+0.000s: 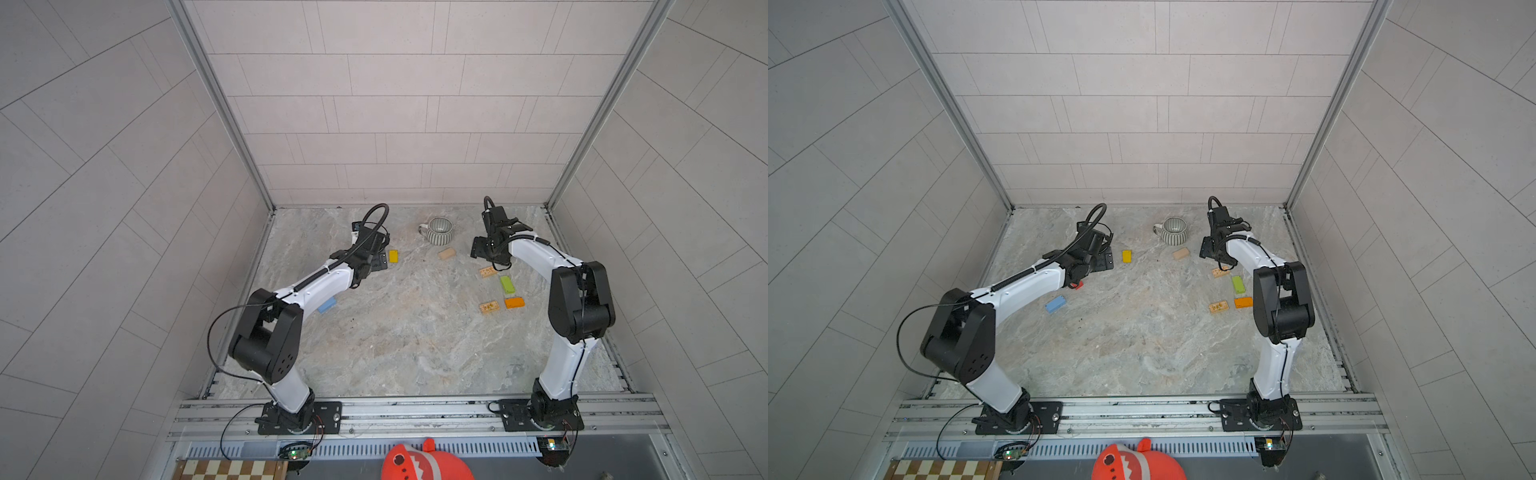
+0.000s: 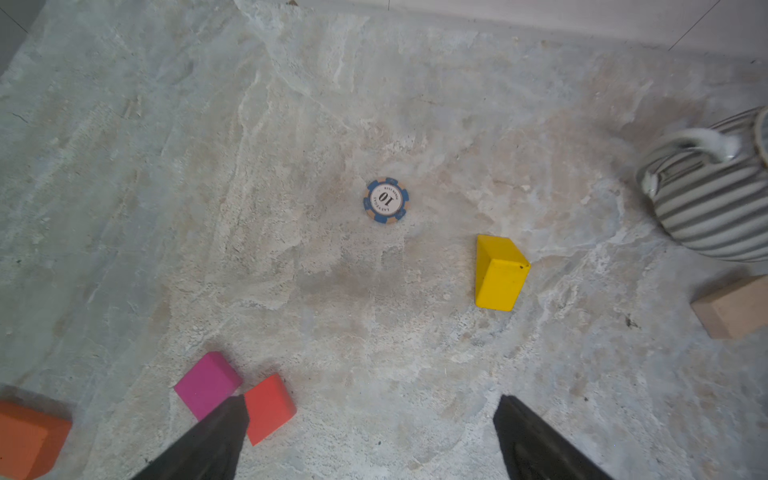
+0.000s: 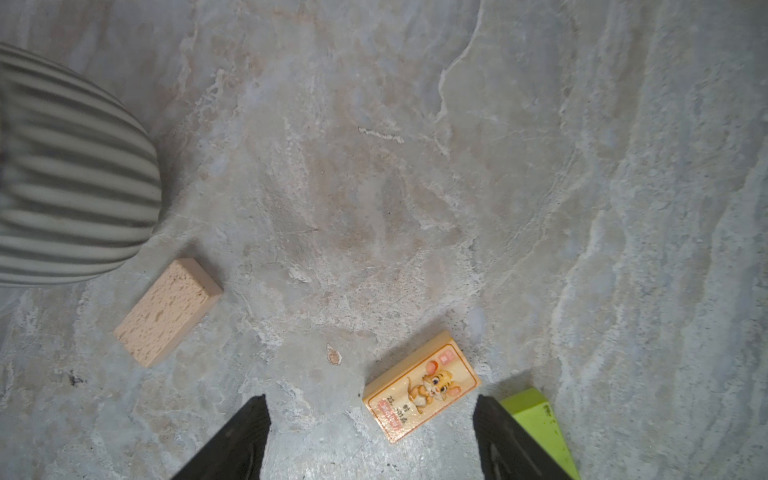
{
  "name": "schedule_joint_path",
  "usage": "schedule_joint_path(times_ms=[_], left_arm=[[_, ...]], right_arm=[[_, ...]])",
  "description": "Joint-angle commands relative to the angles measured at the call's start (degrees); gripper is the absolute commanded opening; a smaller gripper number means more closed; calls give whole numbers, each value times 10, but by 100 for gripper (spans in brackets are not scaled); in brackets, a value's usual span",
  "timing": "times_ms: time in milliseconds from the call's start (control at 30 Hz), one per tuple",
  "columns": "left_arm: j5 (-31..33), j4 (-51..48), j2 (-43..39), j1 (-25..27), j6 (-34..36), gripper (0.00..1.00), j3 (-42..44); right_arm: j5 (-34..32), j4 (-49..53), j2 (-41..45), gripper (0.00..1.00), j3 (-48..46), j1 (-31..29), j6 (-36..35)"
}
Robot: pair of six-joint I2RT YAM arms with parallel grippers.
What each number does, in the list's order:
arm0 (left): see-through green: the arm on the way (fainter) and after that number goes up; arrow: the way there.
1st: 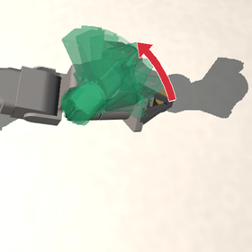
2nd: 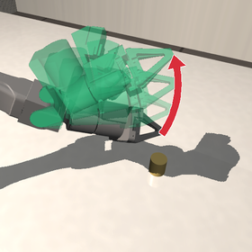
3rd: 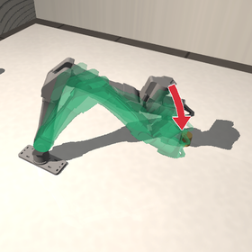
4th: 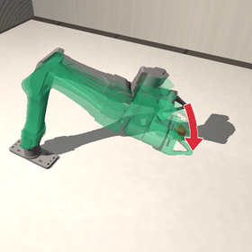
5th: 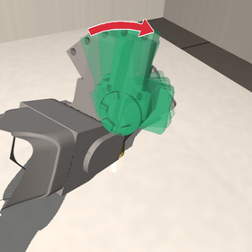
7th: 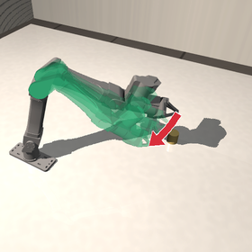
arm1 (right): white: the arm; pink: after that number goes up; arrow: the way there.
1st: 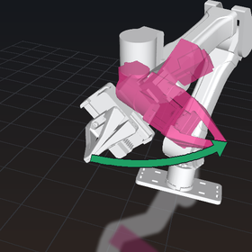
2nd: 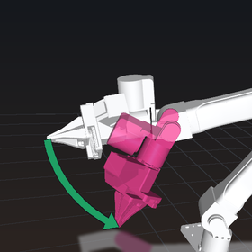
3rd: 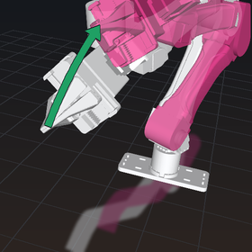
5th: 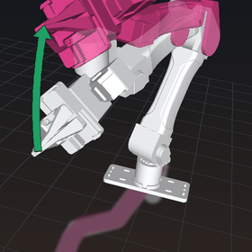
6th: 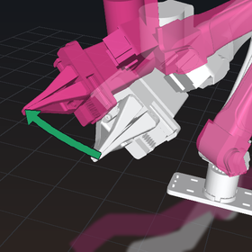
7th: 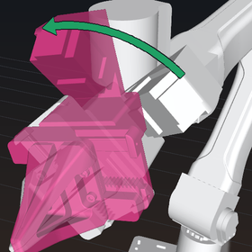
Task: Build the wood block tower
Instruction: 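Move right gripper over the plain wood block by the mug while left arm advances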
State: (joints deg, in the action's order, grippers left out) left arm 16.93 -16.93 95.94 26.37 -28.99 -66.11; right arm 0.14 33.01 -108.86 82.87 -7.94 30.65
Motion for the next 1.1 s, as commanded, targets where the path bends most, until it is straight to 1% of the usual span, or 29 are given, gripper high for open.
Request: schedule_joint_path(times_ms=[0,67,133,267,400,467,500,533,600,733,833,1067], left_arm=[[6,8,2,2,-16,98,-19],[3,9,1,2,-19,98,-18],[-3,10,-2,2,-22,98,-14],[-14,10,-13,3,-24,98,-12],[-21,9,-19,3,-23,100,-11],[-25,3,-19,3,-20,100,-16],[-28,-4,-19,3,-18,100,-21],[-32,-14,-17,3,-14,100,-26],[-39,-27,-20,3,-9,100,-36],[-57,-34,-35,3,-7,100,-37],[-59,-37,-44,3,-4,100,-39],[-56,-39,-49,3,-1,100,-39]], right_arm=[[62,-7,-27,79,26,-2,-16],[122,-19,-43,78,35,-2,-43],[168,-29,-52,78,41,-7,-87],[184,-26,-55,84,49,-23,-170],[209,-8,-68,86,75,-33,-229],[210,17,-81,87,98,-43,-261],[204,35,-89,91,113,-49,-277],[199,50,-97,99,126,-54,-291],[188,68,-111,99,144,-57,-303],[196,71,-121,100,154,-60,-324],[190,91,-135,99,174,-64,-334],[185,104,-163,100,211,-63,-342]])
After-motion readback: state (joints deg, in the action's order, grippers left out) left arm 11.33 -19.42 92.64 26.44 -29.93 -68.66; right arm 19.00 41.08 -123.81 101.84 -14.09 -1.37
